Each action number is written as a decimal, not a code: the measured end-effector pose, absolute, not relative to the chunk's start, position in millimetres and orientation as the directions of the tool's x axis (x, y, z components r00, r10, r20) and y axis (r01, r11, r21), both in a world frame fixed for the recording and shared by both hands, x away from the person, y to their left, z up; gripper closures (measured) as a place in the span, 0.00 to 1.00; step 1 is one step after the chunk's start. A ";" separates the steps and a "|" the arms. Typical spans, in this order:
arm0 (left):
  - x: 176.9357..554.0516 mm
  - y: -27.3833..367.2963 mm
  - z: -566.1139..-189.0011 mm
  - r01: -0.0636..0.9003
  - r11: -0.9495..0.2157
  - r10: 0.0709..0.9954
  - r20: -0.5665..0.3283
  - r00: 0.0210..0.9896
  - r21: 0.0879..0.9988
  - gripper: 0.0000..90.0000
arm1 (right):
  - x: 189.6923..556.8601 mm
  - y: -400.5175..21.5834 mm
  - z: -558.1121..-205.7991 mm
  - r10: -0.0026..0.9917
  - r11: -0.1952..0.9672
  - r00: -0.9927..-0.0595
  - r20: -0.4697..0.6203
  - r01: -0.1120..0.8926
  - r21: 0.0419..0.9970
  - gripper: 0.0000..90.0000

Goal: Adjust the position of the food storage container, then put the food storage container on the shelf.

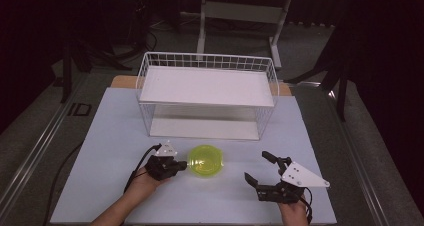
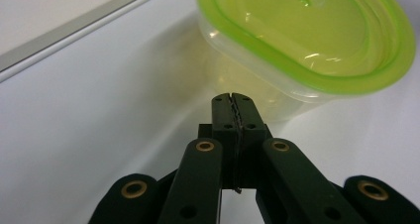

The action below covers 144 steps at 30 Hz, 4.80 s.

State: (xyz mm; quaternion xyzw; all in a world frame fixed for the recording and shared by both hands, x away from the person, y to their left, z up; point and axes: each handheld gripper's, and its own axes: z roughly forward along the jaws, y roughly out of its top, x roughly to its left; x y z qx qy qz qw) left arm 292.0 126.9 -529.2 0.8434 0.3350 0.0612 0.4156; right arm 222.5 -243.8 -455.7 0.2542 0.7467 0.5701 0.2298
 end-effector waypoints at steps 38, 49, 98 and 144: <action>311.5 67.4 -538.6 0.522 -0.427 0.552 -0.244 0.797 0.738 1.00 | 225.4 -246.8 -459.3 0.645 0.235 -0.762 -0.055 0.129 0.963 0.17; 293.8 103.3 -520.1 0.504 -0.349 0.533 -0.275 0.800 0.790 0.78 | 226.4 -246.0 -461.4 0.650 0.225 -0.758 -0.045 0.135 0.965 0.17; 304.9 89.9 -468.3 0.468 -0.239 0.525 -0.293 0.799 0.851 0.10 | 265.0 -214.2 -462.7 0.748 0.276 -0.663 0.030 0.351 0.895 0.12; 291.4 68.1 -502.7 0.667 -0.276 0.578 -0.435 0.691 0.692 0.77 | 275.4 -210.5 -494.5 0.755 0.211 -0.585 0.296 0.645 0.735 0.78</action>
